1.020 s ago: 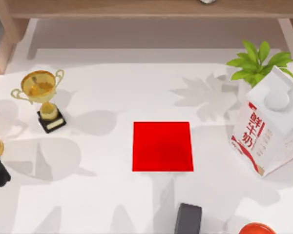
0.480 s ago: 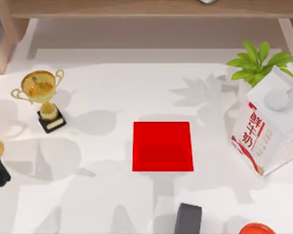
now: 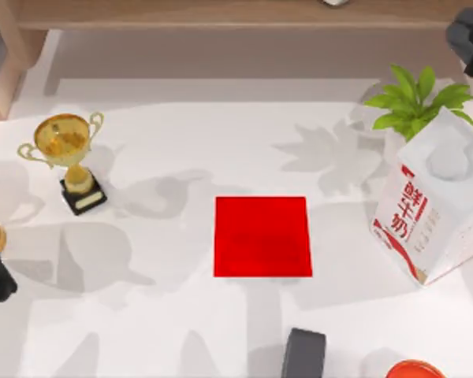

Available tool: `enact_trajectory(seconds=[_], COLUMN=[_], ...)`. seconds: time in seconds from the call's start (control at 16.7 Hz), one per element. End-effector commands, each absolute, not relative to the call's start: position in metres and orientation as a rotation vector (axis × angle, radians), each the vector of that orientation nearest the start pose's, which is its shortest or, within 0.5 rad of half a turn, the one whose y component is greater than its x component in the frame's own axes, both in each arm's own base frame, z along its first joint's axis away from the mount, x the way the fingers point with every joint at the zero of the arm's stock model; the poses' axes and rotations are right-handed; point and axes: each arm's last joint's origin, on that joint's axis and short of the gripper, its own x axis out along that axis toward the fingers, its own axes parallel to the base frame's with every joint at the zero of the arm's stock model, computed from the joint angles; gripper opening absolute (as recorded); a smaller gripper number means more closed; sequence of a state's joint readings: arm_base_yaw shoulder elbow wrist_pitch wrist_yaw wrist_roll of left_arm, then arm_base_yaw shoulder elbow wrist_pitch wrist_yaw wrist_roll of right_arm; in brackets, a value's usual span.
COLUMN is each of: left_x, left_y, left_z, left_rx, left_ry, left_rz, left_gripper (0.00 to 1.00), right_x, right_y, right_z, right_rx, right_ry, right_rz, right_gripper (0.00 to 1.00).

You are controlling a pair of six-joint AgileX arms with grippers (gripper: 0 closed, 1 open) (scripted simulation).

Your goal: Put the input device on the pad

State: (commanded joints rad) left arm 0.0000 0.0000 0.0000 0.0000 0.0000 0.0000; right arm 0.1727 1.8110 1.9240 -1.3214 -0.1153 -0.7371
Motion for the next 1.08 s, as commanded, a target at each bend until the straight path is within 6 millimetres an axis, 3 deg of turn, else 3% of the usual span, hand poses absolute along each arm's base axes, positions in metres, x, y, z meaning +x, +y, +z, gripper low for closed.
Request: enact_trajectory(seconds=[0.18, 0.36, 0.72, 1.08], left_x=[0.106, 0.106, 0.106, 0.106], left_y=[-0.001, -0.001, -0.001, -0.001], left_z=[0.160, 0.160, 0.160, 0.160], left_rx=[0.000, 0.000, 0.000, 0.000], left_ry=[0.000, 0.000, 0.000, 0.000], left_rz=[0.000, 0.000, 0.000, 0.000], left_gripper=[1.00, 1.00, 1.00, 1.00], right_x=[0.360, 0.368, 0.374, 0.367], right_y=[0.117, 0.164, 0.250, 0.296], right_z=[0.351, 0.333, 0.258, 0.192], right_rx=[-0.438, -0.248, -0.037, 0.006], right_ry=[1.130, 1.227, 1.444, 1.565], right_rz=[0.581, 0.471, 0.209, 0.014], right_gripper=[0.00, 0.00, 0.00, 0.00])
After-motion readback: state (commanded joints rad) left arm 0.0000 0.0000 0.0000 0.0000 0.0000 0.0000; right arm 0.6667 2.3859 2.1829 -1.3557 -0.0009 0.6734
